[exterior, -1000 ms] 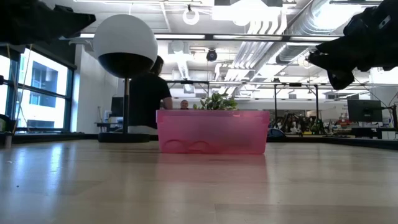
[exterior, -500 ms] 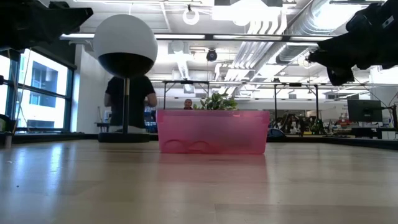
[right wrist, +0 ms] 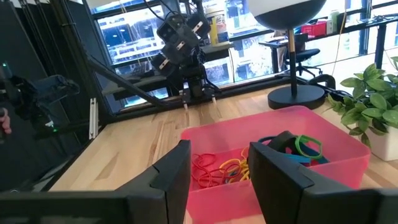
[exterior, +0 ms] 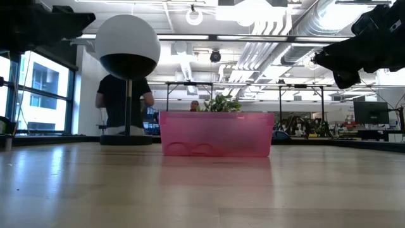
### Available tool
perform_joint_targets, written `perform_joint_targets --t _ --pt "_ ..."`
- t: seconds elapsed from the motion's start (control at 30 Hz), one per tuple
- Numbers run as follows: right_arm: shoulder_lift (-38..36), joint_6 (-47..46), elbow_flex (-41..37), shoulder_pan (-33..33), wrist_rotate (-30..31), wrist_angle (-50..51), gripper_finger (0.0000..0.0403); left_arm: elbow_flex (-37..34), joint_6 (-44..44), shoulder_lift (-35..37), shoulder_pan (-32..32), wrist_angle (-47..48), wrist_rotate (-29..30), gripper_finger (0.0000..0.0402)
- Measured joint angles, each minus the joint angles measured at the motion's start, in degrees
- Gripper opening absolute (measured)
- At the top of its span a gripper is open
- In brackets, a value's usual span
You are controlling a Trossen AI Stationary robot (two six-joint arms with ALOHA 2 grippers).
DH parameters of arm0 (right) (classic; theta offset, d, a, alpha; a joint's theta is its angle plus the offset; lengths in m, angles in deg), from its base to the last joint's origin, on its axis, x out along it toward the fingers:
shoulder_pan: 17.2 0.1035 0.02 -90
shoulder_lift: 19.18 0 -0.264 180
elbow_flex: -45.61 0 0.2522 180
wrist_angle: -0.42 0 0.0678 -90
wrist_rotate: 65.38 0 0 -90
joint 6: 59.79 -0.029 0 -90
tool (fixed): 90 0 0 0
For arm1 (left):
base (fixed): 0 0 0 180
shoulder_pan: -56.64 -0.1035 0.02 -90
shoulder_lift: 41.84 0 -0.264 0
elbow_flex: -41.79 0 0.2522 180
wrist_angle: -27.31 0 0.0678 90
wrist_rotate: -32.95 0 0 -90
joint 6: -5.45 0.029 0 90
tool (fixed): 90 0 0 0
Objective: Pick and place rubber bands into bin
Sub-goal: Return to Home Position
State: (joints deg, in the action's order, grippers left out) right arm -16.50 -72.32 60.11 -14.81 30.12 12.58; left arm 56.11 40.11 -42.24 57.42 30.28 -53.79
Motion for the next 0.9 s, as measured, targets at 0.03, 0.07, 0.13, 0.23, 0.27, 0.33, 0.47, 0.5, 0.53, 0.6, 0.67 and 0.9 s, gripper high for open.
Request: perform_joint_targets --t 0.03,0.07,0.13,0.23,0.27,0.33,0.47,0.5,0.53,0.6,0.67,0.9 --pt "0.0 0.0 0.0 0.0 0.0 0.0 0.0149 0.0 -0.6 0.0 0.0 1.2 0.1 0.0111" --pt "0.0 0.0 0.0 0.0 0.0 0.0 0.015 0.0 -1.3 0.0 0.0 2.7 0.0 0.0111" --pt "0.0 -0.1 0.0 0.0 0.0 0.1 0.0152 0.0 -3.1 0.0 0.0 6.2 -0.7 0.0111" --pt "0.0 -0.7 0.0 0.0 0.0 0.2 0.0154 0.0 -5.1 -0.4 0.0 10.3 -2.7 0.0111" --pt "0.0 -0.7 0.0 0.0 0.0 0.2 0.0154 0.1 -4.8 -1.1 0.0 10.4 -3.8 0.0111" --pt "0.0 -0.6 0.0 0.0 0.0 0.3 0.0153 0.1 -4.5 -2.4 0.0 10.3 -4.3 0.0111" --pt "0.0 -0.5 0.0 0.0 0.0 0.3 0.015 0.1 -4.5 -4.1 0.0 10.4 -3.9 0.0111" --pt "0.0 -0.5 0.0 0.0 0.0 0.3 0.015 0.1 -4.5 -4.3 0.0 10.5 -3.9 0.0111" --pt "0.0 -0.5 0.0 0.0 0.0 0.3 0.015 0.1 -4.5 -4.4 0.0 10.4 -3.9 0.0111" --pt "0.0 -0.5 0.0 0.0 0.0 0.3 0.0151 0.1 -4.5 -4.4 0.0 10.3 -3.9 0.0111" --pt "0.0 -0.5 0.0 0.0 0.0 0.3 0.0151 0.1 -4.5 -4.4 0.0 10.4 -3.9 0.0111" --pt "0.0 -0.5 0.0 0.0 0.0 0.3 0.0152 0.1 -4.5 -4.4 0.0 10.3 -3.9 0.0111"
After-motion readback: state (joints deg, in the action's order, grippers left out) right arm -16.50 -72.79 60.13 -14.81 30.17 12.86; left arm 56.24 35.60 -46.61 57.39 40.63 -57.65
